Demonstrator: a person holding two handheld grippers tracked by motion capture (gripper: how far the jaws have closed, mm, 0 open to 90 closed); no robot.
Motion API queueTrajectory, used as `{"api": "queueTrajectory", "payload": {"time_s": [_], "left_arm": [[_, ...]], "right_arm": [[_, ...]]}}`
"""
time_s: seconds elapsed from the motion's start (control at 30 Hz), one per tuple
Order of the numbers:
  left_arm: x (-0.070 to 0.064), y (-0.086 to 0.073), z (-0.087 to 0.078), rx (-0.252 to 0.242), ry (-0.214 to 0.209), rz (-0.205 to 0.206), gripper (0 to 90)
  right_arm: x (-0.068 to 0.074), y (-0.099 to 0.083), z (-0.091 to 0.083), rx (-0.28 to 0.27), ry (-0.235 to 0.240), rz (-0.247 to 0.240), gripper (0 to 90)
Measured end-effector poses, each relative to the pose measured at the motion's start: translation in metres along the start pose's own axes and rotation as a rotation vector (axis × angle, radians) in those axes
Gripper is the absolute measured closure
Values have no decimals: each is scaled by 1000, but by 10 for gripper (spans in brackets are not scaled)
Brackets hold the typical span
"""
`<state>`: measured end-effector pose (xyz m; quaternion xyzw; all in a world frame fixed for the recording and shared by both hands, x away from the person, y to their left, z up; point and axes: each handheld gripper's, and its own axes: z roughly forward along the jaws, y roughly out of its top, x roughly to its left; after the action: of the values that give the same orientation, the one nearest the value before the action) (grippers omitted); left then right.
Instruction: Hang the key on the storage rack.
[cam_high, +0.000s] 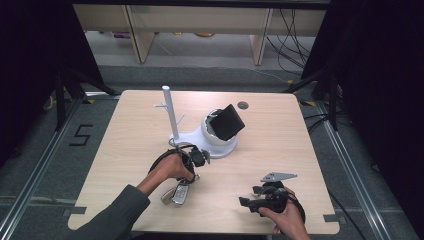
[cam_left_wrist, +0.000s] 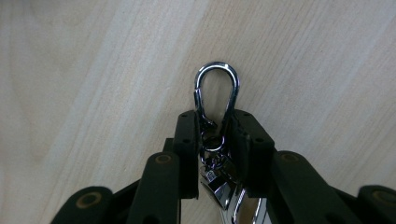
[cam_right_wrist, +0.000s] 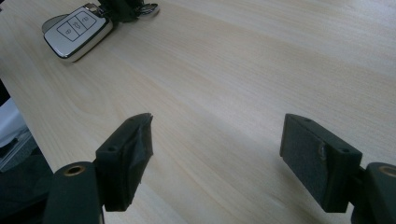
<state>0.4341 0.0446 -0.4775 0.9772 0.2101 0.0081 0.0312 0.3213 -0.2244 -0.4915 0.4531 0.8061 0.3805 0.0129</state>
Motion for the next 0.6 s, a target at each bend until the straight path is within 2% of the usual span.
{"api": "queueTrajectory", "payload": {"time_s": [0.1, 0.13, 0.2, 0.23, 0.3, 0.47, 0.5, 0.53, 0.57, 0.6], "left_arm": [[2, 1, 0, 2, -5, 11, 729], [2, 1, 0, 2, -5, 11, 731], [1, 0, 0, -4, -8, 18, 734], [-1, -1, 0, -9, -5, 33, 735], [-1, -3, 0, -21, -10, 31, 737], [1, -7, -2, -46, -14, 42, 743], [2, -8, -7, -81, -18, 29, 767], [2, -8, -7, -81, -18, 29, 827], [5, -11, -15, -97, -36, 28, 832], [6, -12, -16, -80, -45, 34, 833]], "right_arm": [[-1, 0, 0, -7, 4, -17, 261], [1, 0, 0, -1, 2, 7, 261], [1, 0, 0, 0, 3, 8, 261], [-2, -1, 0, -14, 7, -22, 261], [-1, 0, 0, -4, 7, 4, 262], [-2, 0, 0, -19, 0, -11, 262], [-3, 0, -1, -21, -4, -14, 262], [-3, 0, -1, -16, -1, -10, 262], [-3, 0, 0, -23, -3, -12, 262], [-3, 0, -1, -17, -1, -14, 262]]}}
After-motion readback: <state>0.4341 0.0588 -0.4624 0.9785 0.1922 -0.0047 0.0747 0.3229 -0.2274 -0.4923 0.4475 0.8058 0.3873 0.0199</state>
